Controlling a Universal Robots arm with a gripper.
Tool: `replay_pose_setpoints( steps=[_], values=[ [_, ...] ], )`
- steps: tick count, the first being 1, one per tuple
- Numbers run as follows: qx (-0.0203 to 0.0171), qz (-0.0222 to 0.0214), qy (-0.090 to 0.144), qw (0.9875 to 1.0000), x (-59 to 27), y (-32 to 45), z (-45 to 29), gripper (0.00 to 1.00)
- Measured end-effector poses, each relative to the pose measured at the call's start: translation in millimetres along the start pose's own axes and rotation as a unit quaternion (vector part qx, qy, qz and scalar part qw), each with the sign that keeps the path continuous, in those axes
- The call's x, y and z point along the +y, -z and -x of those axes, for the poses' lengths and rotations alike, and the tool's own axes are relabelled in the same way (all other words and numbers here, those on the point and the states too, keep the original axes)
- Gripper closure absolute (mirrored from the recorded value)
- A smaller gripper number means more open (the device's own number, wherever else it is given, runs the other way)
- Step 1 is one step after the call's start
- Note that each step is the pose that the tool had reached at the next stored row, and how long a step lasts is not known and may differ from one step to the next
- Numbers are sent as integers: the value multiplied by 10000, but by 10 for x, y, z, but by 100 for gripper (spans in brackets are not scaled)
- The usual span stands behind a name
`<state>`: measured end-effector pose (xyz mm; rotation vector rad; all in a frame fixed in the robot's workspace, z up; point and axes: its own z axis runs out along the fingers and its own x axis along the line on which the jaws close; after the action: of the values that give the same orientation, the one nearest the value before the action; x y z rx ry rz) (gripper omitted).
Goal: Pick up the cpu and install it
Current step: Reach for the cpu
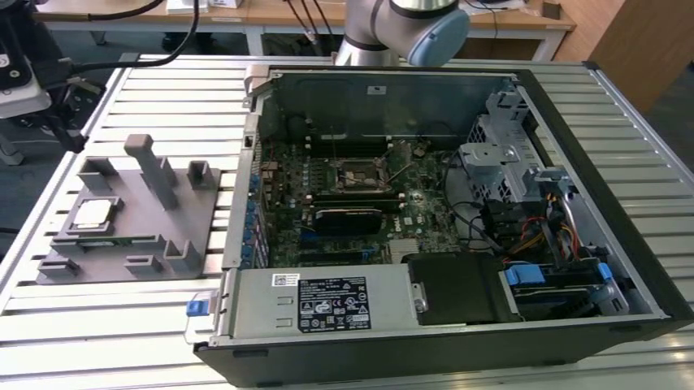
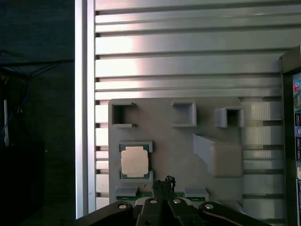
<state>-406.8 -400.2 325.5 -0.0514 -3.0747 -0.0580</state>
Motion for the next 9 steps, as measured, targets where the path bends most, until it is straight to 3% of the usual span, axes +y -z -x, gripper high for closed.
replay_pose_setpoints(
  steps=[4, 9],
  values=[
    [-84, 2, 6, 10000, -4, -31, -90, 89],
    [-82, -4, 132, 9999, -24, -64, -147, 89]
  ],
)
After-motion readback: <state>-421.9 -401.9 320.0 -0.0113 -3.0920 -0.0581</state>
